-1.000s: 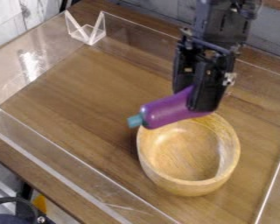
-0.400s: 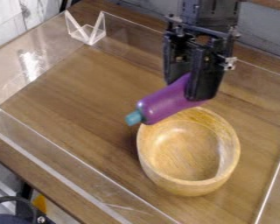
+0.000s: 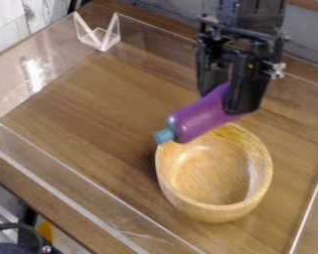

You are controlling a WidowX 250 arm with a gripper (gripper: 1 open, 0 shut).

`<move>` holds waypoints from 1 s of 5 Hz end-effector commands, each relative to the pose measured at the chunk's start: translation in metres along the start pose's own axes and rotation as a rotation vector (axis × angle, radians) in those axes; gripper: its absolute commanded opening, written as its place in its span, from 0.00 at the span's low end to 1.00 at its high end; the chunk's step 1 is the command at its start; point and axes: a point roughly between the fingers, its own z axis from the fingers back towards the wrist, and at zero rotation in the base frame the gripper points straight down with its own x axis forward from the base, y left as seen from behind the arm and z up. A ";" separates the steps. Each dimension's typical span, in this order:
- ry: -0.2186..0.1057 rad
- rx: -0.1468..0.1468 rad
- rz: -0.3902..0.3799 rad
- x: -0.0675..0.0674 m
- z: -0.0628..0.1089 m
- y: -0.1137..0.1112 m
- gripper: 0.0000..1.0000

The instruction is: Put the purple eggplant in the brown bowl

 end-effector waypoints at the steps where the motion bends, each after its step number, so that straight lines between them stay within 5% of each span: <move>1: -0.031 0.015 -0.017 -0.002 -0.009 -0.007 0.00; 3: -0.002 0.001 0.018 0.007 -0.069 -0.008 0.00; 4: -0.025 0.002 0.070 0.009 -0.078 -0.006 1.00; 5: -0.020 0.011 0.066 0.005 -0.080 -0.001 0.00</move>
